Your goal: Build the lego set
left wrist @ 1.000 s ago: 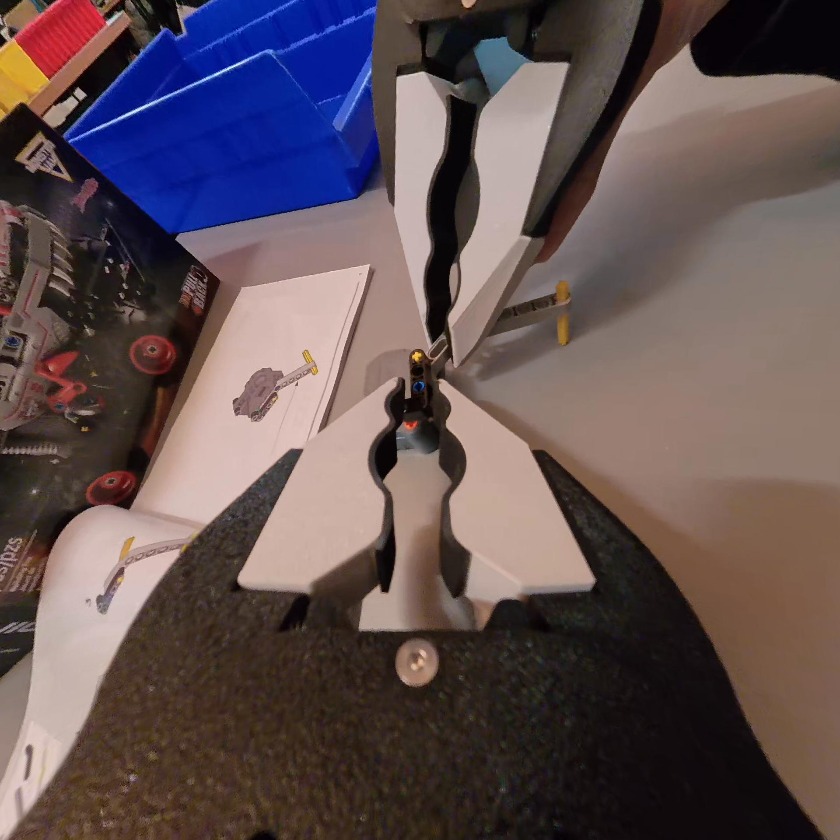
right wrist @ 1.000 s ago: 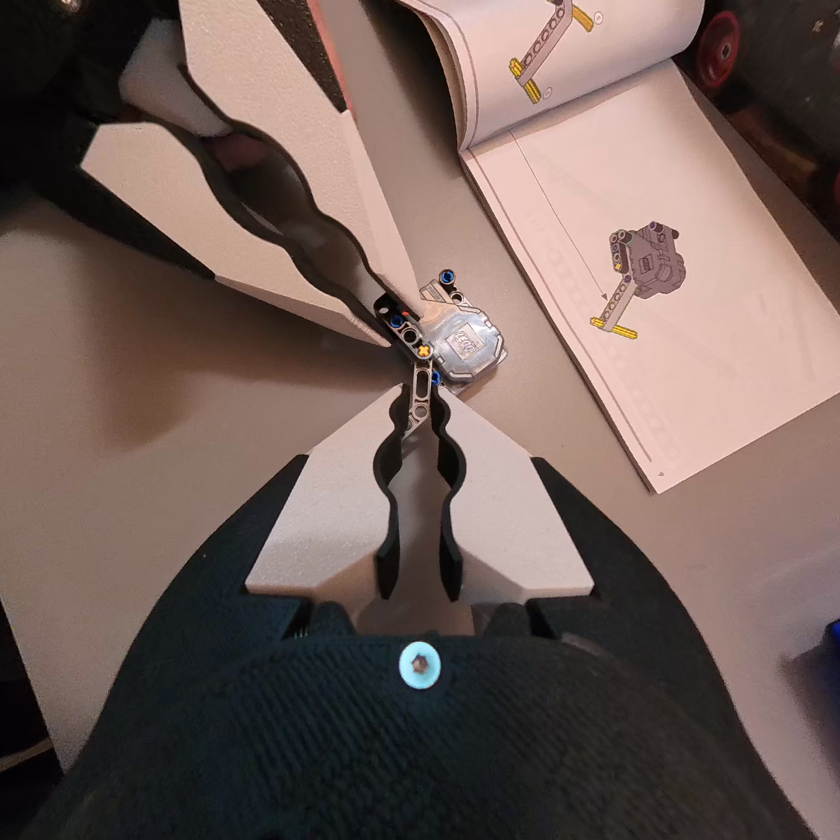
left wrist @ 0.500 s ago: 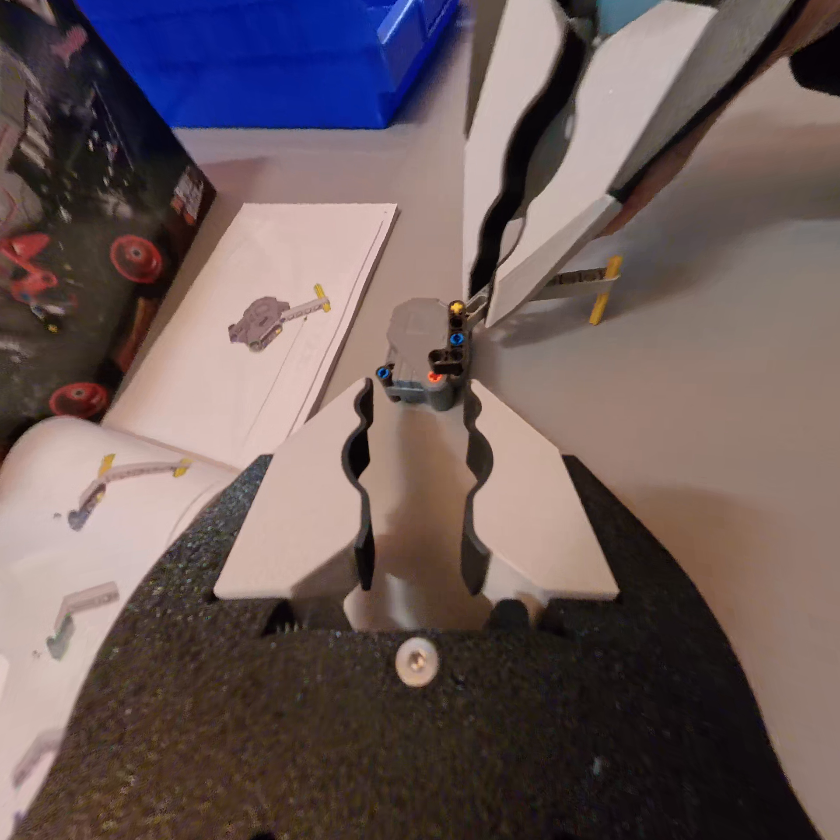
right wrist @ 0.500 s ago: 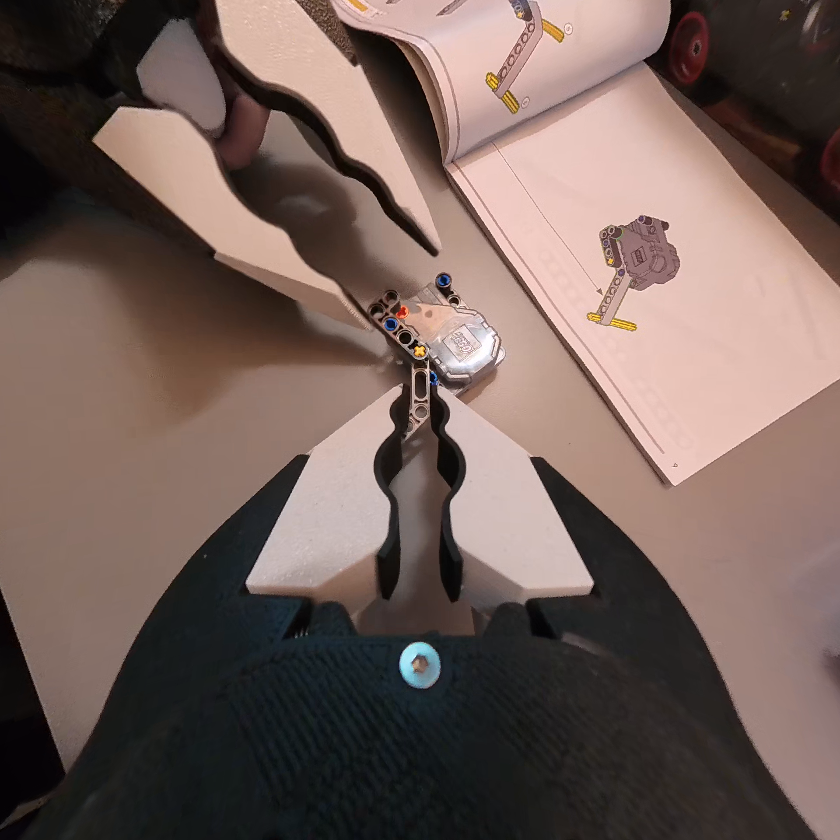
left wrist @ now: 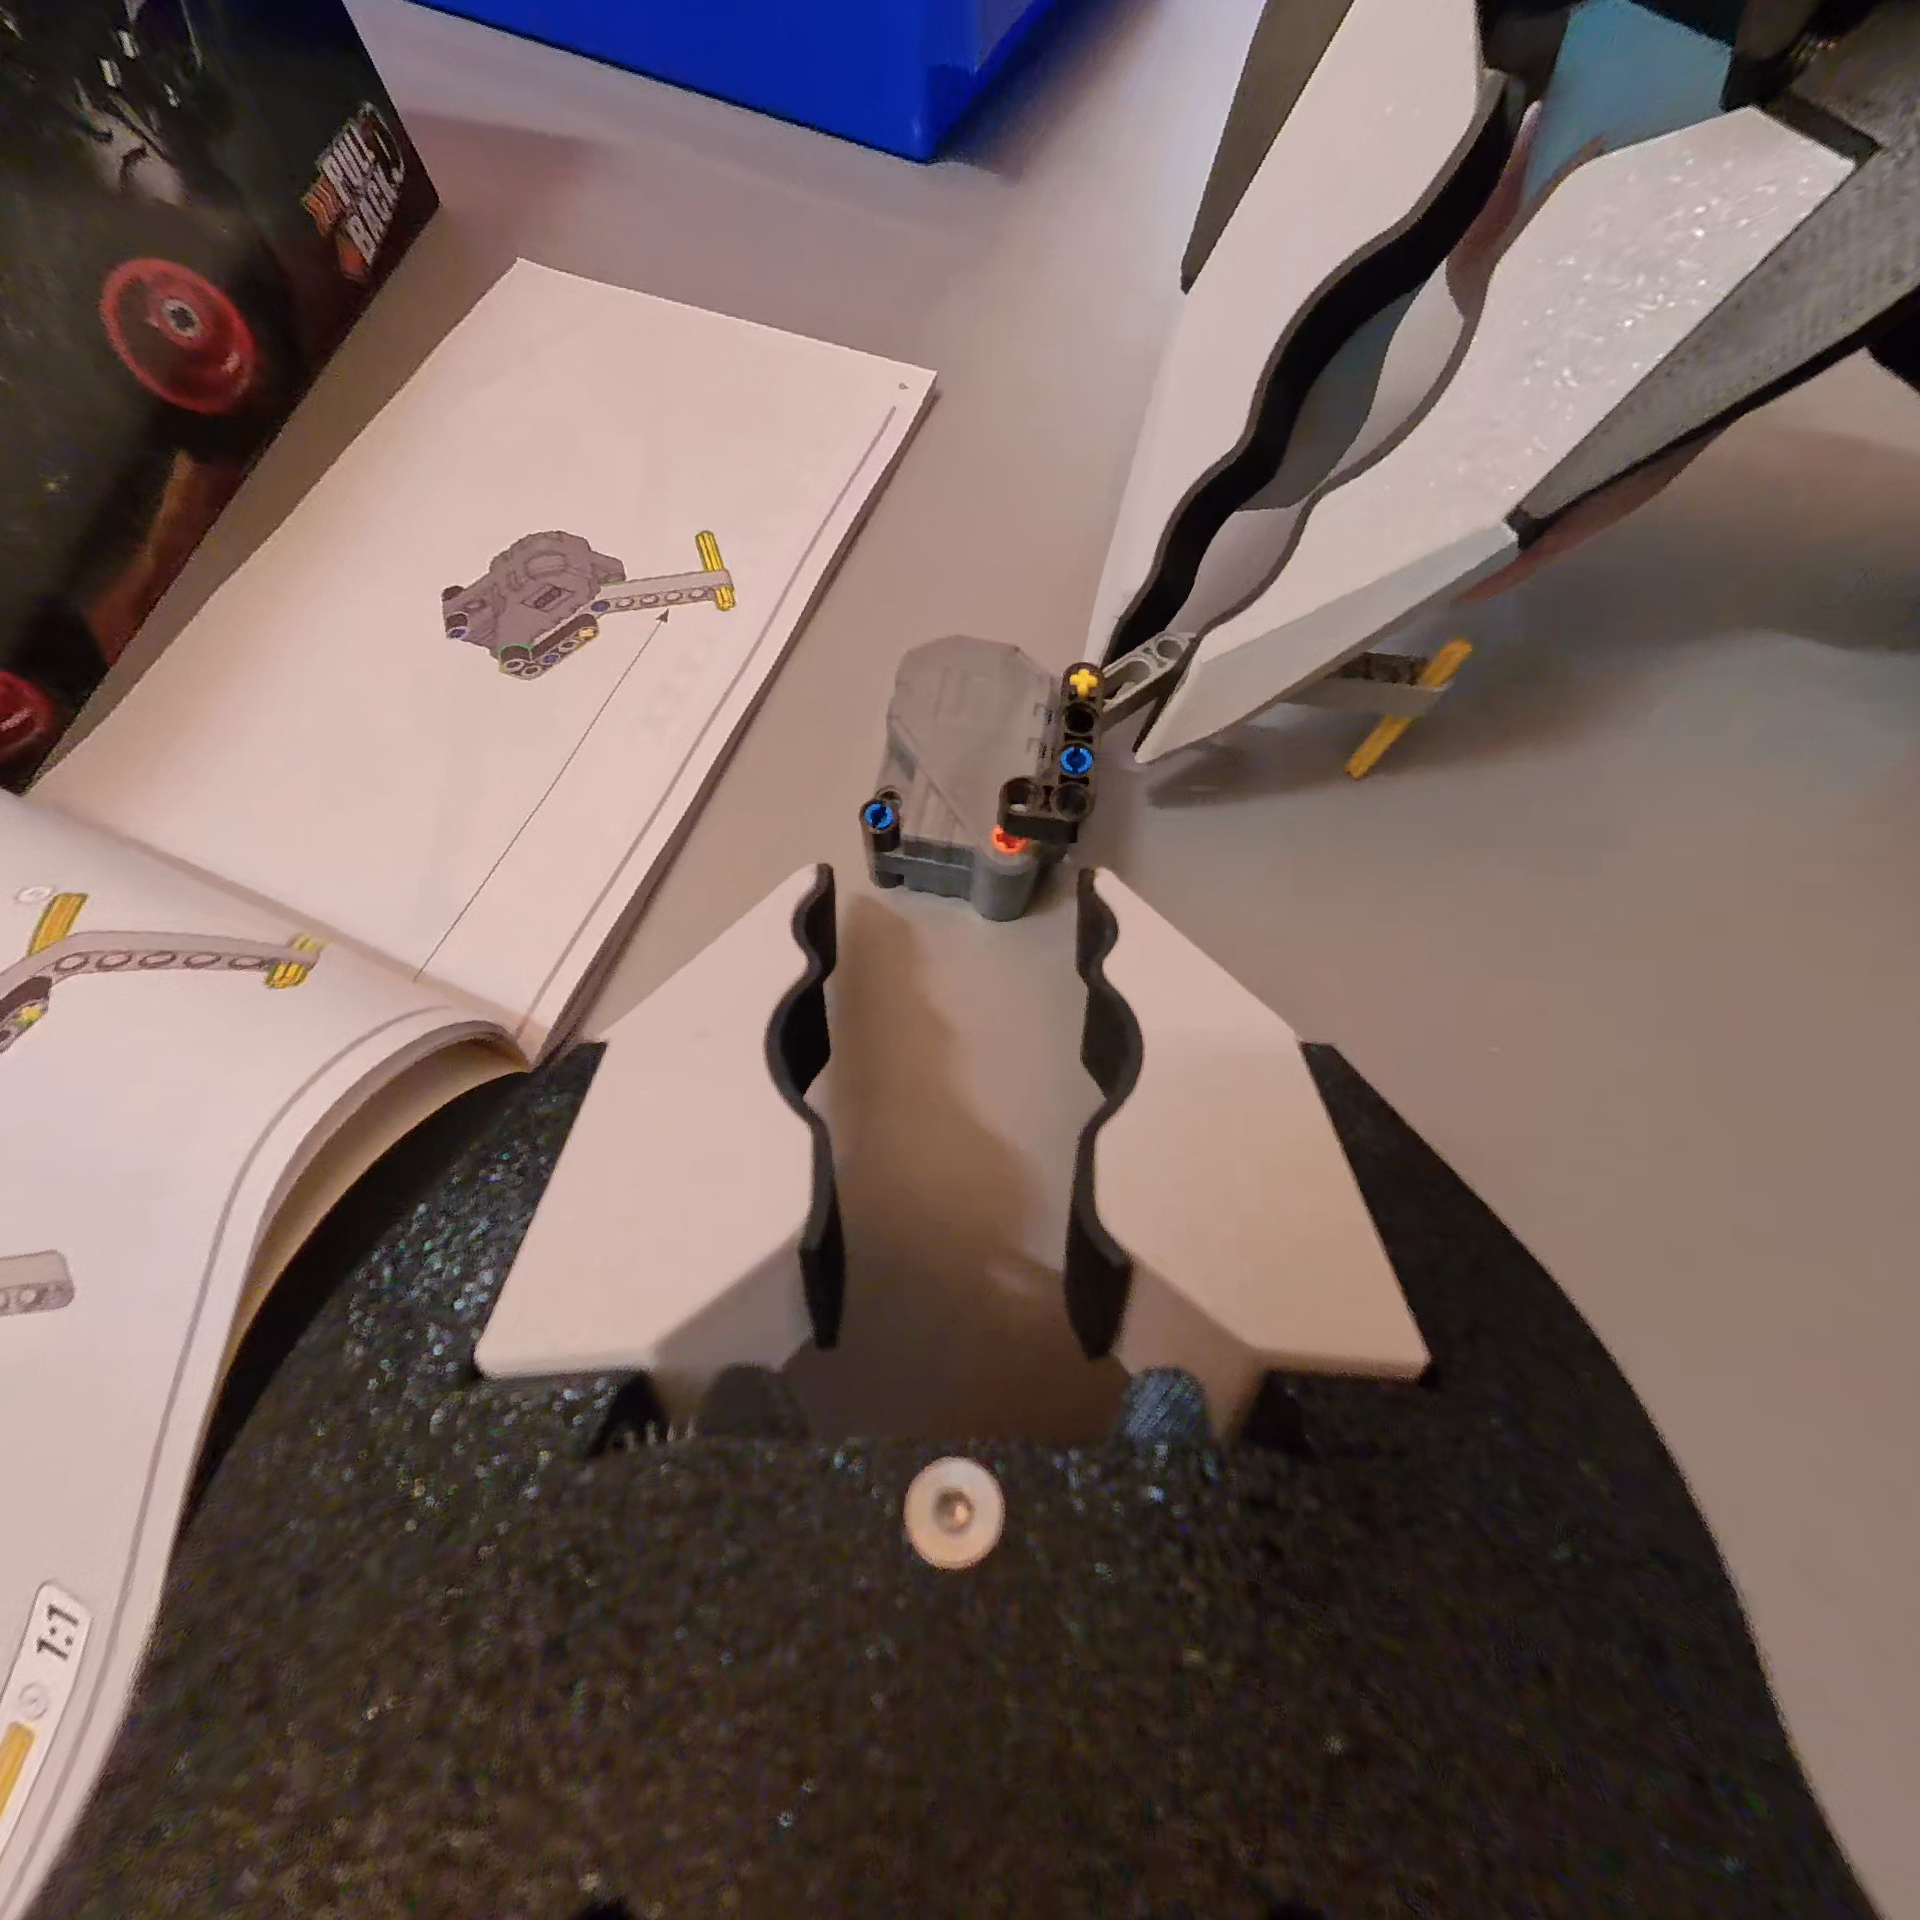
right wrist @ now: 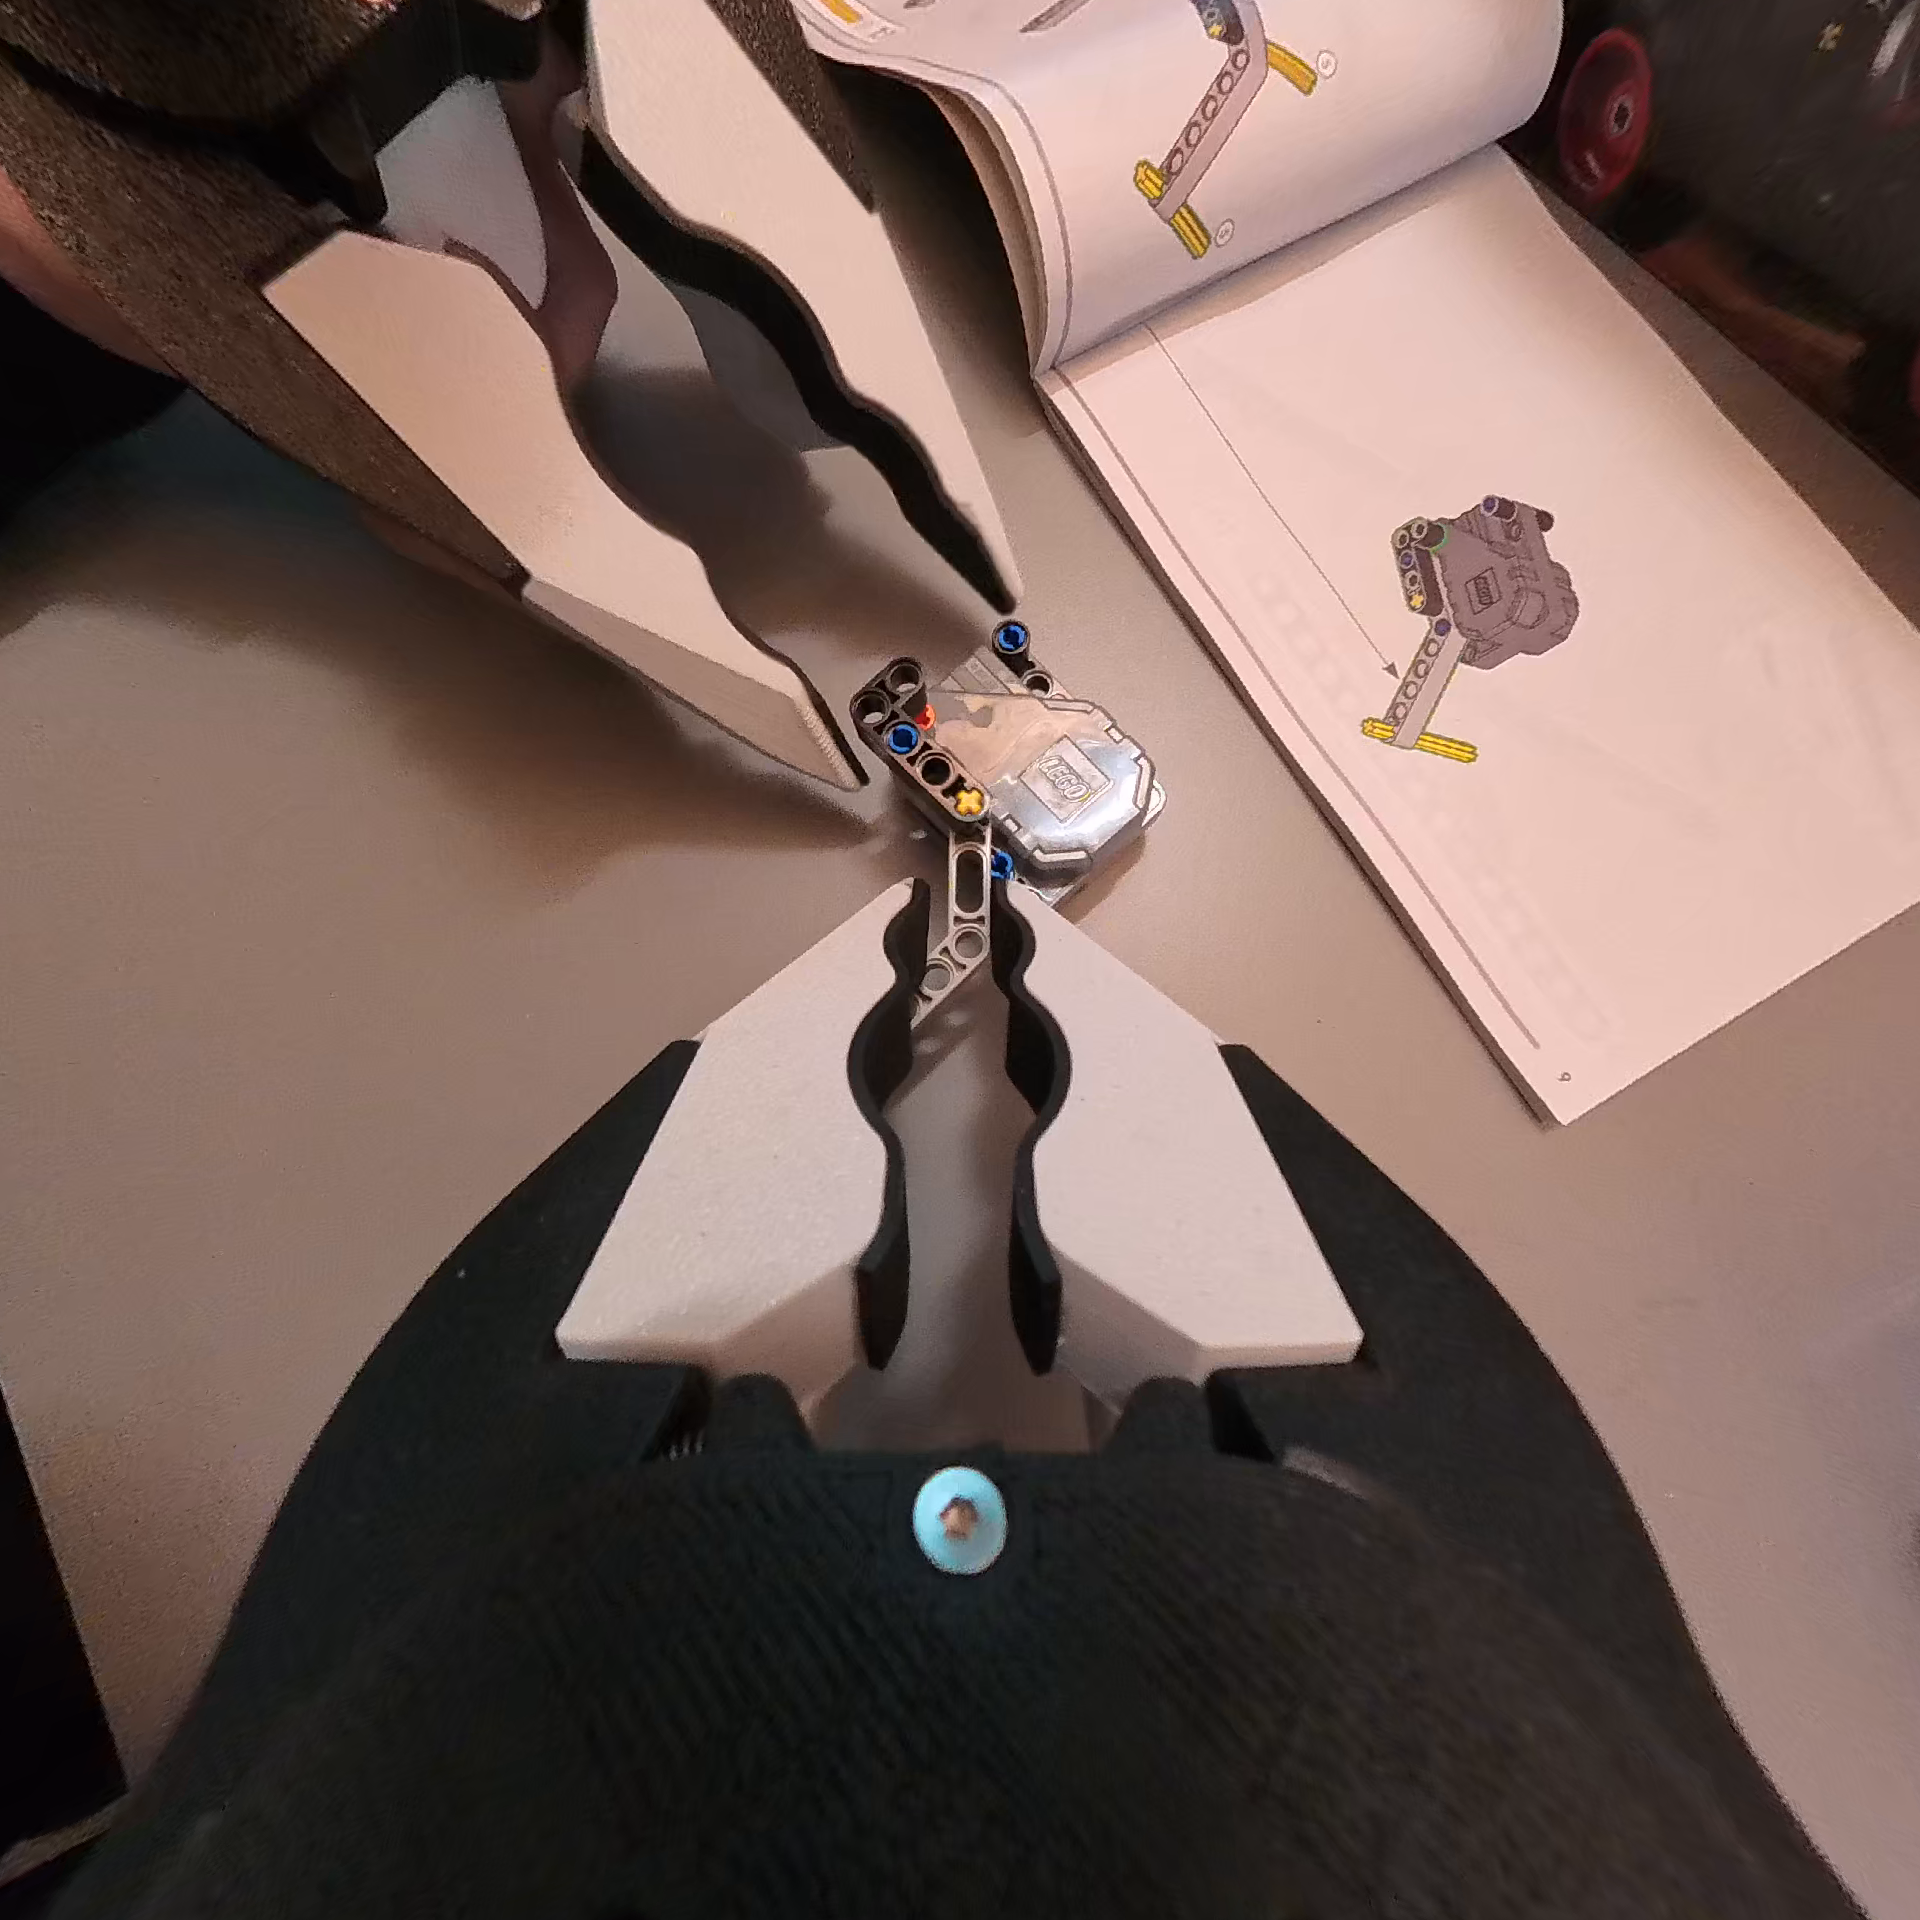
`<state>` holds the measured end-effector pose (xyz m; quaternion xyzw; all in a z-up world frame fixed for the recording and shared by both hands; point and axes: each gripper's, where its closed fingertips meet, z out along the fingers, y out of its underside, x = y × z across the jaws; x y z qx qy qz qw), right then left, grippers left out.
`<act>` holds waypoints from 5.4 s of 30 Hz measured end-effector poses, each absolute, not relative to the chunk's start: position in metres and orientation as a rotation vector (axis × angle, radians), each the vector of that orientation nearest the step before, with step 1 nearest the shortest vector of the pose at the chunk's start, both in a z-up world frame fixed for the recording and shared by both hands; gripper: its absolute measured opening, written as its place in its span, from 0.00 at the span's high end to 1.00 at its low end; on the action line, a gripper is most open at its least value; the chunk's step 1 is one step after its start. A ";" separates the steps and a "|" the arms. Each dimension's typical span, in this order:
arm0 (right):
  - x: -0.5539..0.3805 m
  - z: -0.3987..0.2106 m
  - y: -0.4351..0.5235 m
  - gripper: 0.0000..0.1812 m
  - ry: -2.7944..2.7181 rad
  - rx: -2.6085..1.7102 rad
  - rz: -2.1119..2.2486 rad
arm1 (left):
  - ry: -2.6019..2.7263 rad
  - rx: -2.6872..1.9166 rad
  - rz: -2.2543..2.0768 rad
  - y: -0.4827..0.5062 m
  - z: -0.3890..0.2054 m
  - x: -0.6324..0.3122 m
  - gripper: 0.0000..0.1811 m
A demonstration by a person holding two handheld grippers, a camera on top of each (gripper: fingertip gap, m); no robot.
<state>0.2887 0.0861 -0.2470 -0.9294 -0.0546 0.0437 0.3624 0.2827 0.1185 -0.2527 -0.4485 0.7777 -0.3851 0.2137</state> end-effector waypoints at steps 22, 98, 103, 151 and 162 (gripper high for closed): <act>0.284 -0.245 0.082 0.87 -0.160 -2.367 0.189 | 2.135 -1.317 -1.099 0.111 -0.253 0.290 0.79; 0.266 -0.226 0.083 0.97 -0.952 -1.974 0.104 | 2.294 -0.763 -1.105 0.076 -0.237 0.276 0.90; 0.288 -0.206 0.085 0.81 -0.727 -1.926 0.143 | 2.297 -0.769 -1.106 0.076 -0.238 0.276 0.93; 0.305 -0.244 0.091 0.88 0.527 -2.080 0.814 | 1.955 -2.082 -1.936 0.096 -0.236 0.270 0.80; 0.309 -0.241 0.090 0.90 0.550 -2.019 0.787 | 1.849 -2.114 -1.968 0.102 -0.235 0.279 0.81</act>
